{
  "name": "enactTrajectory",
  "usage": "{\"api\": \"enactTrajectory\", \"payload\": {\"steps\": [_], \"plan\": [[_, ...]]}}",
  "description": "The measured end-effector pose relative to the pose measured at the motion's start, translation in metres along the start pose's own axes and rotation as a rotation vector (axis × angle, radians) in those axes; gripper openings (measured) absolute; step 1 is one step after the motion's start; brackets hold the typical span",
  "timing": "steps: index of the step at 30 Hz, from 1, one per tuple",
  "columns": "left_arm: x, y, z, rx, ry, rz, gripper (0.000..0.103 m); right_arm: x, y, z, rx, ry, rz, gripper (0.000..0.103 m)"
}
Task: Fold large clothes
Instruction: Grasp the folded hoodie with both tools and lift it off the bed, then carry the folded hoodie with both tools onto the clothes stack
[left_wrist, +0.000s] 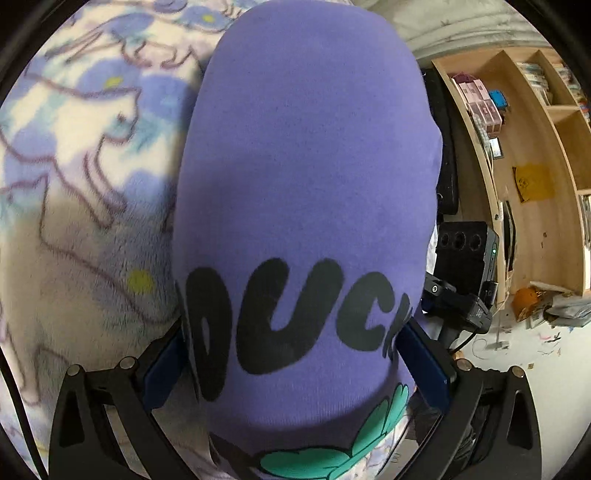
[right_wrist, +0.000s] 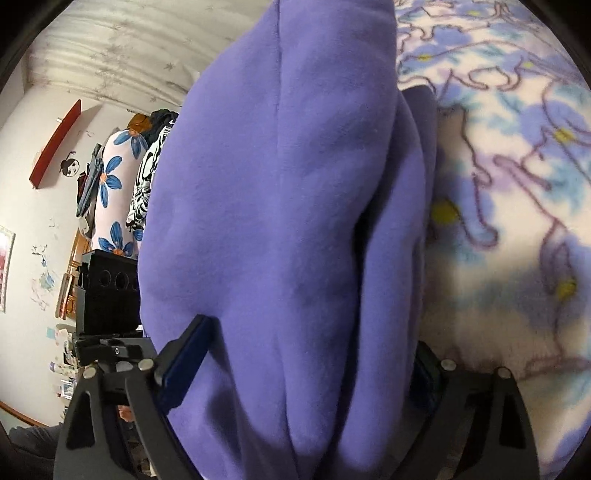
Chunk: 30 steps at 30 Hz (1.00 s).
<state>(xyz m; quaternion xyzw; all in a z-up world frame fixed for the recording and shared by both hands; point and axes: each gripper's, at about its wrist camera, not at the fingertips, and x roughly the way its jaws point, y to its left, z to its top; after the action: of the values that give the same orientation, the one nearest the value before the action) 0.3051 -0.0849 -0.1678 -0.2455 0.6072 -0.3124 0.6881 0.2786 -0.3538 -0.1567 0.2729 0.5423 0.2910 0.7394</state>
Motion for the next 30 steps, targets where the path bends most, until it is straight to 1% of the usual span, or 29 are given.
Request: {"api": "enactTrajectory", "payload": {"steps": [3, 7, 9, 11, 13, 15, 16, 18, 20, 22, 25, 30], "plan": [[0.003, -0.017, 0.003, 0.086, -0.025, 0.062, 0.103, -0.001, -0.004, -0.001, 0.012, 0.0, 0.001, 0.093], [0.006, -0.021, 0.008, 0.093, -0.019, 0.08, 0.103, -0.004, -0.006, -0.005, 0.015, -0.019, -0.009, 0.092], [0.004, -0.028, 0.009, 0.108, -0.027, 0.105, 0.103, -0.005, -0.004, -0.007, 0.01, -0.03, -0.007, 0.09], [0.0, -0.033, 0.007, 0.125, -0.04, 0.118, 0.103, -0.01, -0.001, -0.009, 0.007, -0.042, 0.006, 0.079], [-0.003, -0.04, 0.006, 0.165, -0.051, 0.122, 0.103, -0.016, 0.007, -0.012, -0.011, -0.061, 0.014, 0.07], [-0.009, -0.047, 0.003, 0.217, -0.067, 0.123, 0.103, -0.023, 0.017, -0.016, -0.03, -0.084, 0.011, 0.066], [-0.014, -0.052, 0.001, 0.239, -0.081, 0.123, 0.103, -0.026, 0.022, -0.018, -0.035, -0.095, 0.016, 0.063], [-0.029, -0.056, -0.002, 0.252, -0.102, 0.112, 0.103, -0.032, 0.036, -0.025, -0.048, -0.117, 0.017, 0.061], [-0.043, -0.058, -0.005, 0.232, -0.098, 0.086, 0.102, -0.036, 0.05, -0.034, -0.066, -0.138, 0.008, 0.061], [-0.057, -0.059, -0.015, 0.222, -0.092, 0.077, 0.102, -0.04, 0.069, -0.046, -0.084, -0.158, -0.003, 0.061], [-0.086, -0.06, -0.038, 0.222, -0.1, 0.077, 0.102, -0.039, 0.098, -0.067, -0.111, -0.169, -0.012, 0.061], [-0.152, -0.05, -0.082, 0.227, -0.152, 0.087, 0.102, -0.033, 0.154, -0.096, -0.17, -0.182, -0.002, 0.061]]}}
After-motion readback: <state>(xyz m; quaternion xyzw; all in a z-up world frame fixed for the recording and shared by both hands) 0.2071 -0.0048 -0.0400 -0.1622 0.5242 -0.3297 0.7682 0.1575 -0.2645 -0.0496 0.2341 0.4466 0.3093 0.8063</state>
